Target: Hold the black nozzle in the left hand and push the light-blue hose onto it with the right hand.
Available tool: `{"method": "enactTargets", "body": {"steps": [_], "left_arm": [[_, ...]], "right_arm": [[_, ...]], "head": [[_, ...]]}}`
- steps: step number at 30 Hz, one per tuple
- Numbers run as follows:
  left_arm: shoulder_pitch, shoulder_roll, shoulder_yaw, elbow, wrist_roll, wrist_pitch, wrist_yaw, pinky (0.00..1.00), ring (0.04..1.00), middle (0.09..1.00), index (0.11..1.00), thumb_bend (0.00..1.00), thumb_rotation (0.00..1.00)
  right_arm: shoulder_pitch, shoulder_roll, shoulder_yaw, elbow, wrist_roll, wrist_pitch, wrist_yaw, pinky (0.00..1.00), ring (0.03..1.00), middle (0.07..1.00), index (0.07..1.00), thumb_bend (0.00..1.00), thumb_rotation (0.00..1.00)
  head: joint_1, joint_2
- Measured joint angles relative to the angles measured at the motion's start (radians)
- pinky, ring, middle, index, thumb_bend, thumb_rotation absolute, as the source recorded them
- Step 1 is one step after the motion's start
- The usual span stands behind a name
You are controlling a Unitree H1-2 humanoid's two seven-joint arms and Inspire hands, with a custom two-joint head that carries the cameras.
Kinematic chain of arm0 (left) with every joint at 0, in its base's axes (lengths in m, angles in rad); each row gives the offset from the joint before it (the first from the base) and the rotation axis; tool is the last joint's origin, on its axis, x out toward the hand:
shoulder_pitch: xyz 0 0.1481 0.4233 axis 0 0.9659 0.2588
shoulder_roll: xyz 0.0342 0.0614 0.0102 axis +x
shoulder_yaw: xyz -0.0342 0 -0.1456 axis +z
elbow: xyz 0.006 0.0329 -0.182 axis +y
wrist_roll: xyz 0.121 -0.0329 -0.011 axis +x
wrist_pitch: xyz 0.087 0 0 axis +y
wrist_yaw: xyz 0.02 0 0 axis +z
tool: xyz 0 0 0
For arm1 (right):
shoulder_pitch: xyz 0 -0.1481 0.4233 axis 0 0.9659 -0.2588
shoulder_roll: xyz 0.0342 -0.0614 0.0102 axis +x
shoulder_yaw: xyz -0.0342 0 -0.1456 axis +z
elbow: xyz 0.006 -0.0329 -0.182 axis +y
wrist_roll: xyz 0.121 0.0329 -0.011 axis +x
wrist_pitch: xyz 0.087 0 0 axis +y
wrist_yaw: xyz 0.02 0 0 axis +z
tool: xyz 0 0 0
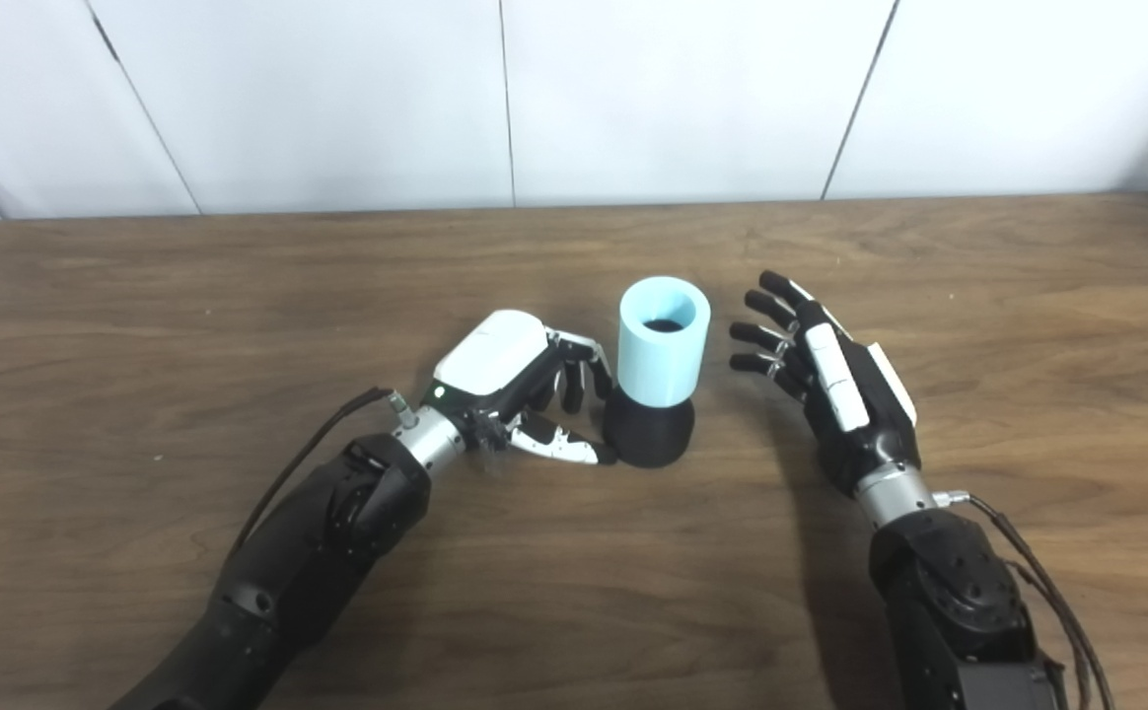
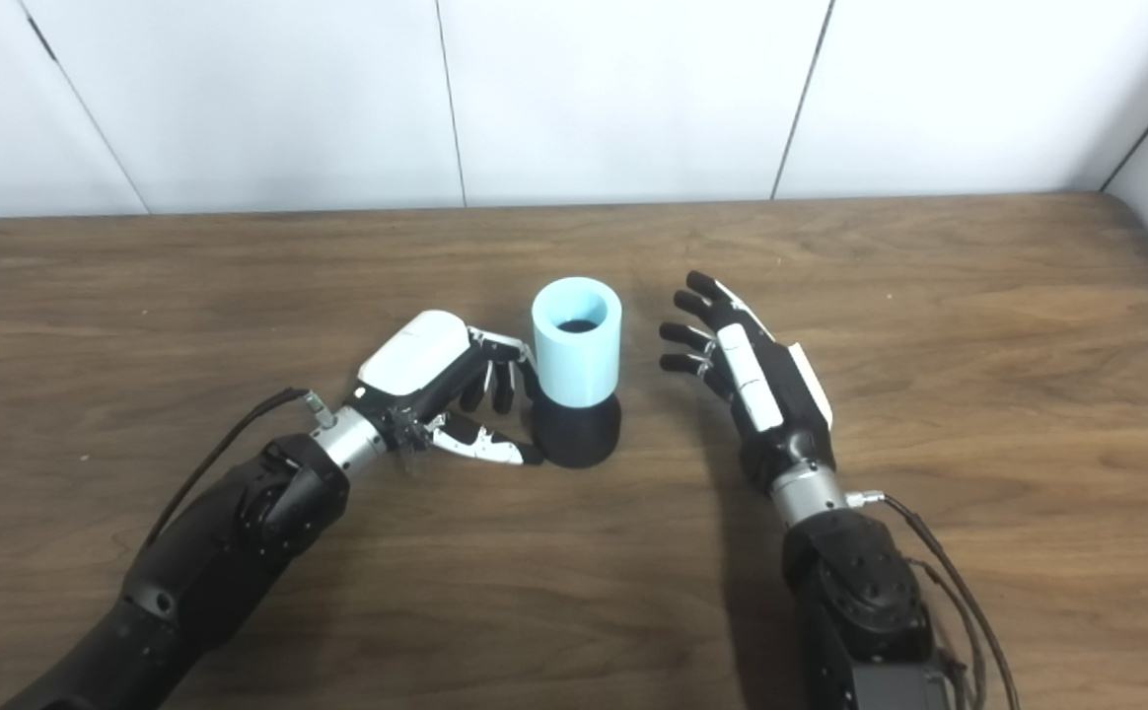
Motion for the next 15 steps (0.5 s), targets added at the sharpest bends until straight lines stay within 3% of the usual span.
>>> {"method": "enactTargets", "body": {"steps": [4, 5, 6, 7, 8, 11, 15], "left_arm": [[0.0, 0.0, 0.001, -0.002, 0.0, 0.001, 0.0, 0.34, 0.415, 0.456, 0.51, 0.52, 0.0], [0.002, 0.001, 0.001, -0.007, 0.0, 0.006, -0.002, 0.41, 0.492, 0.544, 0.502, 0.52, 0.04], [0.003, 0.003, 0.0, -0.016, 0.002, 0.015, -0.007, 0.49, 0.589, 0.646, 0.629, 0.73, 0.14], [0.005, 0.005, -0.001, -0.035, 0.01, 0.033, -0.02, 0.57, 0.705, 0.766, 0.75, 0.83, 0.24], [0.008, 0.009, -0.001, -0.064, 0.024, 0.063, -0.043, 0.61, 0.765, 0.827, 0.81, 0.88, 0.28], [0.02, 0.017, -0.001, -0.128, 0.04, 0.129, -0.093, 0.69, 0.863, 0.923, 0.904, 0.91, 0.36], [0.038, 0.018, 0.017, -0.155, 0.046, 0.154, -0.101, 0.84, 0.979, 0.995, 0.993, 0.94, 0.41]], "right_arm": [[0.002, 0.003, 0.0, 0.0, 0.0, -0.002, -0.008, 0.65, 0.763, 0.849, 0.859, 0.63, 0.8], [0.003, 0.003, 0.0, 0.0, 0.0, -0.002, -0.009, 0.65, 0.763, 0.849, 0.858, 0.63, 0.8], [0.004, 0.003, 0.0, 0.0, 0.0, -0.002, -0.009, 0.65, 0.762, 0.848, 0.857, 0.63, 0.8], [0.005, 0.003, 0.001, 0.0, 0.0, -0.002, -0.01, 0.65, 0.76, 0.846, 0.856, 0.63, 0.8], [0.005, 0.003, 0.001, 0.0, 0.0, -0.002, -0.01, 0.65, 0.758, 0.845, 0.855, 0.63, 0.81], [0.006, 0.004, 0.001, 0.0, 0.0, -0.003, -0.01, 0.65, 0.758, 0.843, 0.853, 0.63, 0.81], [0.006, 0.003, 0.002, 0.0, 0.0, -0.004, -0.01, 0.65, 0.762, 0.85, 0.859, 0.62, 0.82]], "head": [[0.0, 0.0], [0.0, 0.0], [0.0, 0.0], [0.0, 0.0], [0.0, 0.002], [0.002, 0.002], [0.0, 0.002]]}}
